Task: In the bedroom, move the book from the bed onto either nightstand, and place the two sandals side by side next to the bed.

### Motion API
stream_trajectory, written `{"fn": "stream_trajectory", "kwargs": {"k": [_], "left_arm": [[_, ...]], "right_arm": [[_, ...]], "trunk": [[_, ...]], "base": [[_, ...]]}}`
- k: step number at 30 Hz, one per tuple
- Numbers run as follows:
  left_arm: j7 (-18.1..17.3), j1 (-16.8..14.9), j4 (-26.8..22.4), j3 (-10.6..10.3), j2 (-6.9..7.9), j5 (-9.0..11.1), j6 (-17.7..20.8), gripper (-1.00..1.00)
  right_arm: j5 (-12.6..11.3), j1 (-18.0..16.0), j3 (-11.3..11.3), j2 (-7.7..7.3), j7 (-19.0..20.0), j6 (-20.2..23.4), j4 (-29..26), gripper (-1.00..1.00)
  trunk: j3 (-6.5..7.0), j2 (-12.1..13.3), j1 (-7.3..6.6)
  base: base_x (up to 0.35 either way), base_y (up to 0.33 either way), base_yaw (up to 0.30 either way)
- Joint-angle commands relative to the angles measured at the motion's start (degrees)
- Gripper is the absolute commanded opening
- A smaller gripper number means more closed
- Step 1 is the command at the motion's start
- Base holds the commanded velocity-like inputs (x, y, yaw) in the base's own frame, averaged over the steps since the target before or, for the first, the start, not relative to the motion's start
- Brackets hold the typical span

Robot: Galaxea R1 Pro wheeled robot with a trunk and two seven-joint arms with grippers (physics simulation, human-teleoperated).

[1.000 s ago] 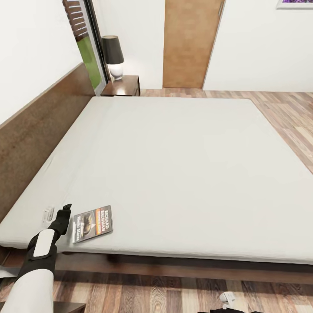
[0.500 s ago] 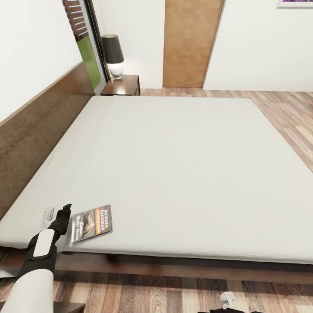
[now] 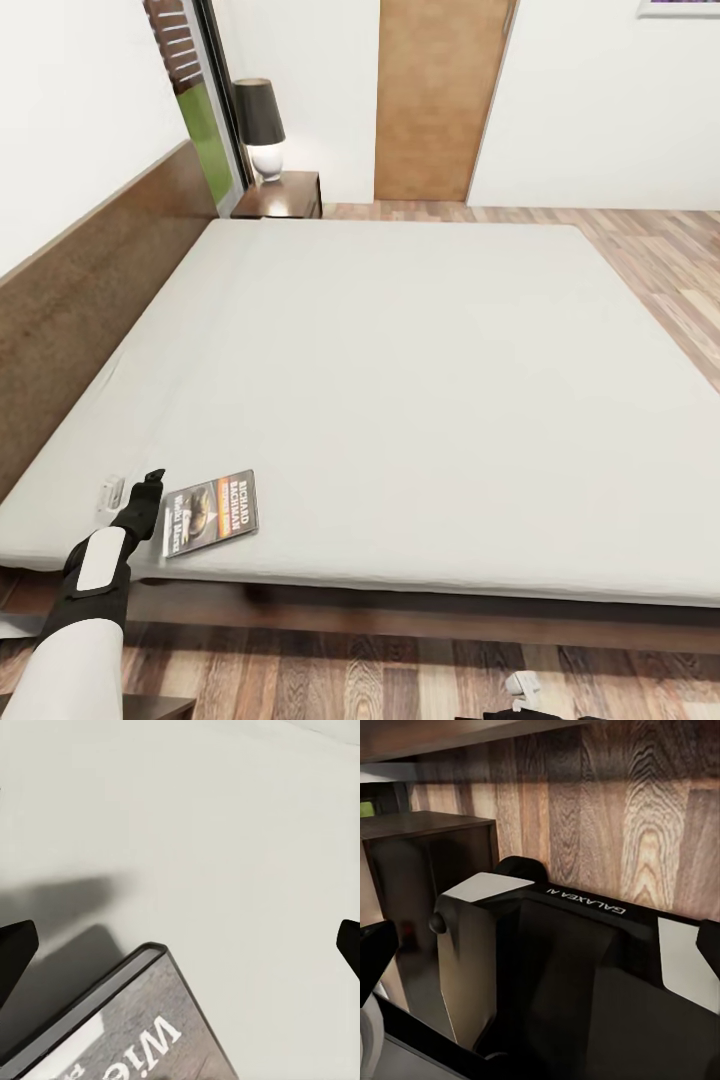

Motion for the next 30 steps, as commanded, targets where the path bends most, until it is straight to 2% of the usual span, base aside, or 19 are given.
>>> {"fn": "stream_trajectory", "kwargs": {"k": [1,3,13,19,30], "left_arm": [[0.3,0.0,-0.1,0.1,-0.01,0.6,0.3,1.00],[0.3,0.0,-0.1,0.1,-0.01,0.6,0.3,1.00],[0.3,0.0,-0.1,0.1,-0.03,0.6,0.3,1.00],[0.3,0.0,-0.1,0.1,-0.02,0.6,0.3,1.00],[0.3,0.0,-0.1,0.1,-0.07,0.6,0.3,1.00]], "right_arm": [[0.1,0.0,-0.4,0.02,0.3,0.6,0.0,1.00],[0.1,0.0,-0.4,0.02,0.3,0.6,0.0,1.00],[0.1,0.0,-0.4,0.01,0.3,0.6,0.0,1.00],[0.1,0.0,-0.4,0.02,0.3,0.6,0.0,1.00],[0.1,0.0,-0.4,0.02,0.3,0.6,0.0,1.00]], "trunk": [[-0.22,-0.4,0.22],[-0.58,-1.2,0.66],[-0.58,-1.2,0.66],[-1.66,-3.6,1.98],[-1.66,-3.6,1.98]], "base": [[0.000,0.000,0.000],[0.000,0.000,0.000],[0.000,0.000,0.000],[0.000,0.000,0.000],[0.000,0.000,0.000]]}}
